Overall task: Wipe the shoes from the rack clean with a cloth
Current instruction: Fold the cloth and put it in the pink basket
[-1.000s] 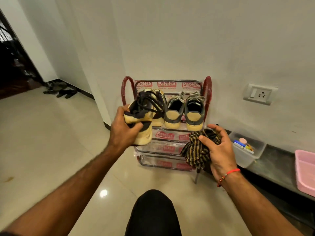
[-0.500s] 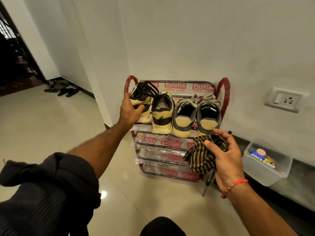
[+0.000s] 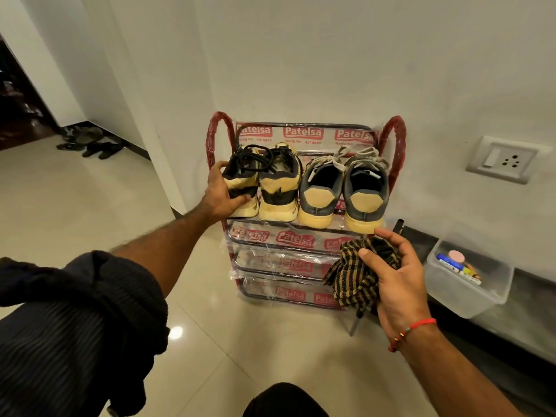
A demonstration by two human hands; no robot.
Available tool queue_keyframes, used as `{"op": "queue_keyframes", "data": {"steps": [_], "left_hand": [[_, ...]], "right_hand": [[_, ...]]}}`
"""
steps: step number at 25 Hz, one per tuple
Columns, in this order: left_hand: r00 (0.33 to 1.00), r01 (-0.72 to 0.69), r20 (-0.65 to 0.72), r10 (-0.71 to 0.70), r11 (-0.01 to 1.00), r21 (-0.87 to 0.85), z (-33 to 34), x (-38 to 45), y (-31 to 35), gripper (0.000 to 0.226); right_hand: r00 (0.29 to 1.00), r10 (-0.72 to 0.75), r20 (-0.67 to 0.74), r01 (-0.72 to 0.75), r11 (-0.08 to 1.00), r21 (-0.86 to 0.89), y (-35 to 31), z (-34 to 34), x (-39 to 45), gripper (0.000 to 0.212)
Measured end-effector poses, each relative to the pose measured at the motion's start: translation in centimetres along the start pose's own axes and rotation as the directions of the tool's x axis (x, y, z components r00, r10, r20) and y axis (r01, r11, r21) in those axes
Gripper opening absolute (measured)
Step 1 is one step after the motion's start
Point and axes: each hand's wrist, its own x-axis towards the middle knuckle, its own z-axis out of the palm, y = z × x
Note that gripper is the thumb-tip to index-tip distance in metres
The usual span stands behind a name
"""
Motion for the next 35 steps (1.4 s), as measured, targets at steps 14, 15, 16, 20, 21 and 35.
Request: {"op": "queue_keyframes", "data": {"steps": [14,15,16,20,21,35], "left_hand": [[0.983,-0.033,0.172,0.061,0.987,-0.159,8.8,-19.7,21.1,0.040],[0.933,0.154,0.360,-0.015,0.920,-0.359,9.7,-21.9,23.5,0.042],[0.834,0.358,0.551,-0.032,0.792,-0.495,11.0,-24.1,25.6,0.050],[0.647,0.604,0.761,0.044,0.579,-0.547,16.3,-30.1,30.0,0.072],[0.677,0.551,0.734,0.056,0.622,-0.556,17.6,-31.2,30.4,0.067],[0.804,0.294,0.574,0.155,0.735,-0.610,23.1,-31.6,29.2,0.023]], "right_hand": [[0.989,-0.144,-0.020,0.145,0.979,0.142,-7.2,-3.0,-3.5,0.025],[0.987,-0.157,-0.026,0.159,0.977,0.139,-8.1,-4.2,-4.2,0.024],[0.984,-0.172,-0.045,0.176,0.977,0.117,-8.9,-6.1,-5.0,0.024],[0.959,-0.270,-0.092,0.254,0.955,-0.153,-11.5,-15.0,-8.8,0.029],[0.958,-0.274,-0.084,0.249,0.942,-0.225,-11.6,-17.2,-9.8,0.030],[0.992,0.034,-0.118,-0.094,0.829,-0.552,-9.0,-28.8,-9.3,0.054]]}}
